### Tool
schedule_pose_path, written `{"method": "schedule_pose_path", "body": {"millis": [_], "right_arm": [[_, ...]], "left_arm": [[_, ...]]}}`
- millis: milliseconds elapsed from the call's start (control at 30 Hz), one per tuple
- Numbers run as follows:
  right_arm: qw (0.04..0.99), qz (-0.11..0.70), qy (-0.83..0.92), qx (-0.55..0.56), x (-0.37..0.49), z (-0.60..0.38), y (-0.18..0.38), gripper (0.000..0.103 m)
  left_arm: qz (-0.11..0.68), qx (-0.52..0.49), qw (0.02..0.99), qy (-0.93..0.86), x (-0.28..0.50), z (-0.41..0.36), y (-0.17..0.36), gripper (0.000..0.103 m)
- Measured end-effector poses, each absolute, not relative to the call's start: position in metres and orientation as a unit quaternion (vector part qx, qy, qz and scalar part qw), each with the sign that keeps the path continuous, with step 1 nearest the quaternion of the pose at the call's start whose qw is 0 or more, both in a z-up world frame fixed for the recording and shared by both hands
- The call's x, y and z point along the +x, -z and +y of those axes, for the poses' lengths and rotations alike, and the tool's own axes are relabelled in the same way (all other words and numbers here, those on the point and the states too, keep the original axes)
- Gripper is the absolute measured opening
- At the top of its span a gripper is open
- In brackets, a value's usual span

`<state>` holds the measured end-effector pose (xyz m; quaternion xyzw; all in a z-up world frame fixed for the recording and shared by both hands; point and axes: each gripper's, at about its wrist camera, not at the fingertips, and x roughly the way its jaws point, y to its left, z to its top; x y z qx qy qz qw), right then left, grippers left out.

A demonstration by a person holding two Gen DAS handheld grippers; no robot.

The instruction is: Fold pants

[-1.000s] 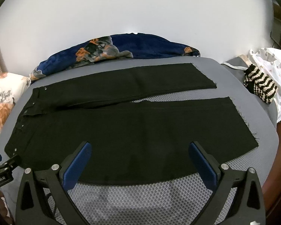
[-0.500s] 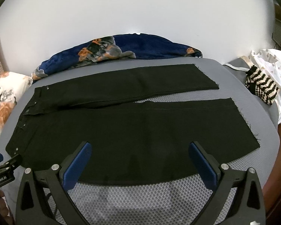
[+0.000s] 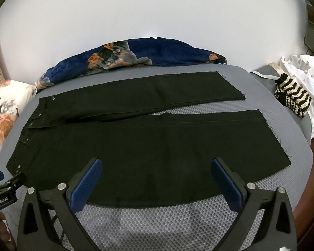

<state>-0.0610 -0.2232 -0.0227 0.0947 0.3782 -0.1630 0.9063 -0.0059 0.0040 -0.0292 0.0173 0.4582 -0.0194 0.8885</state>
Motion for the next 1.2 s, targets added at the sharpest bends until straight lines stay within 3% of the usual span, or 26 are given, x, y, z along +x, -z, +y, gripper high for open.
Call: {"method": "schedule_pose_path", "body": {"millis": [733,1200], "right_arm": [[0.908,0.375,0.157,0.095,-0.053,-0.225,0.022,0.103],[0.907,0.381,0.152,0.093,0.003,-0.230,0.023,0.103]], "left_arm": [[0.460,0.022,0.888,0.019,0.002,0.004,0.031,0.103],[0.459,0.032,0.887,0.030,0.051,0.013,0.026,0.103]]}}
